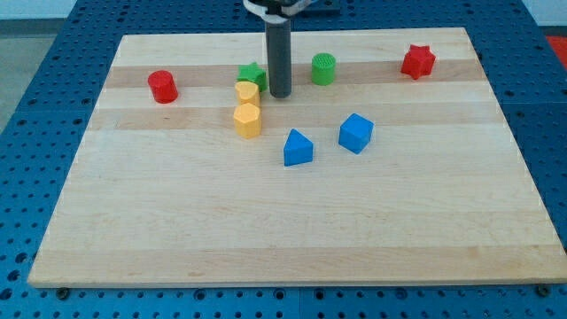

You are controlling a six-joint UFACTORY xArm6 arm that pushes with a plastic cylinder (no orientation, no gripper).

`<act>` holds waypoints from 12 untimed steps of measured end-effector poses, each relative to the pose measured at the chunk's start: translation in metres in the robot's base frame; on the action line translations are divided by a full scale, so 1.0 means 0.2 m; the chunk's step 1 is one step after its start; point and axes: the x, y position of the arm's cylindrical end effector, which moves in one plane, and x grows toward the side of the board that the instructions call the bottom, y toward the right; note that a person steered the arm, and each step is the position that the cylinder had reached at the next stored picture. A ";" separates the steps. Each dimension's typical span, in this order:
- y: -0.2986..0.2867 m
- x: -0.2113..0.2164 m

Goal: Move the green circle towards the right side of the blue triangle

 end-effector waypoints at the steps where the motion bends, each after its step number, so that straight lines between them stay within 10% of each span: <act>1: -0.01 -0.22; 4: 0.46 -0.10; 10: 0.41 -0.03; 12: 0.42 0.33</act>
